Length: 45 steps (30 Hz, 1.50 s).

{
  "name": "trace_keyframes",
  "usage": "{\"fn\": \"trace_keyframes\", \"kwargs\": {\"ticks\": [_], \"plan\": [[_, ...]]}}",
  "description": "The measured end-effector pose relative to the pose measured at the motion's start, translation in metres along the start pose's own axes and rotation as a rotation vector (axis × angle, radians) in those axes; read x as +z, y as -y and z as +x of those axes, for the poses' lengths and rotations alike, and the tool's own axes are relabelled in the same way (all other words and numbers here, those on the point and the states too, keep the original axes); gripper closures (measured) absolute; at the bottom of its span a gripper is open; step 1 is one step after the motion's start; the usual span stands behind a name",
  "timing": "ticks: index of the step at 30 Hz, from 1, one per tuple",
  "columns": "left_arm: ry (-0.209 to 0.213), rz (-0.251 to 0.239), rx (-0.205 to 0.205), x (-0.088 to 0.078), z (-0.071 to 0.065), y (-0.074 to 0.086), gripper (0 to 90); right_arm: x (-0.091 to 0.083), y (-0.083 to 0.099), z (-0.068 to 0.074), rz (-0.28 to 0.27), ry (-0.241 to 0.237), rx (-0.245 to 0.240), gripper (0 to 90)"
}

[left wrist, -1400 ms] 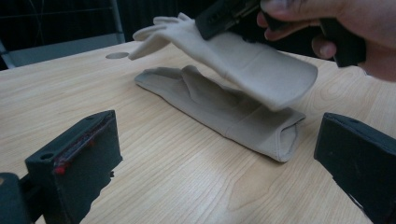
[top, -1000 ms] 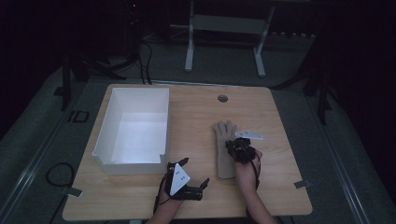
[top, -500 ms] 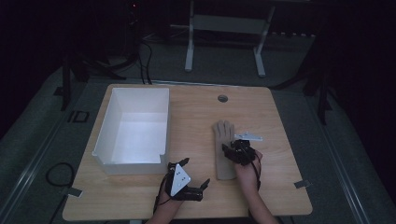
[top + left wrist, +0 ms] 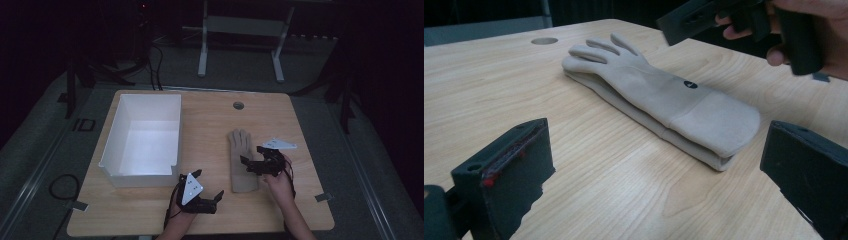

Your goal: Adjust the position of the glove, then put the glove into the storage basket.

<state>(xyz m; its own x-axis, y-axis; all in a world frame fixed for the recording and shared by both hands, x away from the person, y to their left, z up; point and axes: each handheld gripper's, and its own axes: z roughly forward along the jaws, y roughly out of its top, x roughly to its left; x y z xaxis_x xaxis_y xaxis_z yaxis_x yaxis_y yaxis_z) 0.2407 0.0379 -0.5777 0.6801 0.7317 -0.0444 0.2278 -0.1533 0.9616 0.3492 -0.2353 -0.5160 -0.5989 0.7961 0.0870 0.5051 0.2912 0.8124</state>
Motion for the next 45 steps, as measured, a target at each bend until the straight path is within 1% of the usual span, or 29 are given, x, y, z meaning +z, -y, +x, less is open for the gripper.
{"fn": "trace_keyframes", "kwargs": {"ticks": [1,2,3,4,5,6,7,8,9,10,12,14,16,19,20,21,23,25,27,28,29,31,32,34,38,40,42,43,45], "plan": [[-0.002,0.01,0.026,0.001,-0.001,0.0,0.8,-0.002,0.0,-0.001,-0.013,0.012,-0.024,16.5],[0.0,0.013,0.047,0.001,-0.002,-0.001,0.8,-0.005,0.001,-0.003,-0.018,0.028,-0.068,15.6],[0.004,0.015,0.061,0.002,-0.003,-0.001,0.8,-0.007,0.002,-0.005,-0.022,0.038,-0.09,15.3],[0.008,0.023,0.071,0.003,-0.004,-0.001,0.8,-0.008,0.003,-0.007,-0.018,0.032,-0.099,15.2],[0.027,0.039,0.089,0.005,-0.006,-0.002,0.8,-0.01,0.003,-0.008,-0.009,0.022,-0.101,15.3],[0.04,0.045,0.094,0.006,-0.006,-0.002,0.8,-0.011,0.004,-0.011,0.009,0.013,-0.101,16.5],[0.073,0.061,0.091,0.007,-0.007,-0.003,0.9,-0.012,0.004,-0.013,0.024,0.001,-0.095,16.7],[0.091,0.066,0.084,0.007,-0.007,-0.003,4.9,-0.014,0.005,-0.016,0.036,-0.011,-0.087,16.6],[0.092,0.072,0.085,0.007,-0.009,-0.003,4.9,-0.015,0.005,-0.018,0.044,-0.016,-0.079,16.1],[0.089,0.074,0.091,0.007,-0.01,-0.003,5.0,-0.016,0.006,-0.021,0.057,-0.04,-0.073,14.4],[0.092,0.071,0.103,0.007,-0.011,-0.003,4.9,-0.019,0.008,-0.026,0.045,-0.064,-0.062,13.9],[0.098,0.078,0.092,0.008,-0.01,-0.004,4.7,-0.021,0.009,-0.031,0.031,-0.108,-0.022,12.9],[0.12,0.061,0.07,0.009,-0.008,-0.005,3.7,-0.023,0.009,-0.035,0.021,-0.13,-0.017,10.6],[0.119,0.101,0.065,0.012,-0.005,-0.01,3.3,-0.026,0.008,-0.037,-0.002,-0.129,-0.035,10.9],[0.144,0.113,0.055,0.014,-0.004,-0.013,3.3,-0.027,0.007,-0.039,-0.01,-0.129,-0.036,13.5],[0.184,0.126,0.046,0.016,-0.003,-0.016,3.3,-0.027,0.006,-0.041,-0.017,-0.139,-0.034,13.6],[0.23,0.113,0.05,0.019,-0.003,-0.022,3.3,-0.027,0.002,-0.045,-0.025,-0.133,-0.042,17.2],[0.25,0.097,0.05,0.023,-0.003,-0.028,4.4,-0.025,-0.003,-0.048,-0.03,-0.129,-0.047,19.0],[0.253,0.1,0.05,0.026,-0.003,-0.031,8.7,-0.023,-0.006,-0.049,-0.029,-0.126,-0.05,20.0],[0.278,0.09,0.063,0.032,-0.003,-0.036,8.7,-0.021,-0.008,-0.05,-0.029,-0.125,-0.052,20.1],[0.322,0.105,0.096,0.039,-0.004,-0.038,15.4,-0.017,-0.013,-0.052,-0.023,-0.122,-0.043,20.6],[0.349,0.133,0.13,0.049,-0.007,-0.04,16.3,-0.008,-0.018,-0.053,-0.021,-0.125,-0.023,21.5],[0.374,0.142,0.13,0.052,-0.007,-0.04,18.8,-0.004,-0.019,-0.054,-0.016,-0.131,-0.014,21.5],[0.401,0.158,0.153,0.06,-0.008,-0.039,23.4,0.003,-0.021,-0.055,-0.013,-0.131,-0.005,21.6],[0.421,0.226,0.228,0.069,-0.013,-0.038,29.7,0.019,-0.023,-0.057,0.01,-0.132,0.012,22.6],[0.415,0.268,0.261,0.073,-0.013,-0.037,30.8,0.026,-0.023,-0.057,0.023,-0.135,0.018,22.7],[0.417,0.297,0.263,0.076,-0.012,-0.037,31.7,0.034,-0.022,-0.059,0.04,-0.132,0.028,23.2],[0.412,0.299,0.276,0.077,-0.011,-0.036,31.7,0.037,-0.022,-0.059,0.044,-0.131,0.037,23.2],[0.425,0.3,0.267,0.079,-0.01,-0.037,31.7,0.043,-0.022,-0.062,0.046,-0.128,0.058,24.4]]}}
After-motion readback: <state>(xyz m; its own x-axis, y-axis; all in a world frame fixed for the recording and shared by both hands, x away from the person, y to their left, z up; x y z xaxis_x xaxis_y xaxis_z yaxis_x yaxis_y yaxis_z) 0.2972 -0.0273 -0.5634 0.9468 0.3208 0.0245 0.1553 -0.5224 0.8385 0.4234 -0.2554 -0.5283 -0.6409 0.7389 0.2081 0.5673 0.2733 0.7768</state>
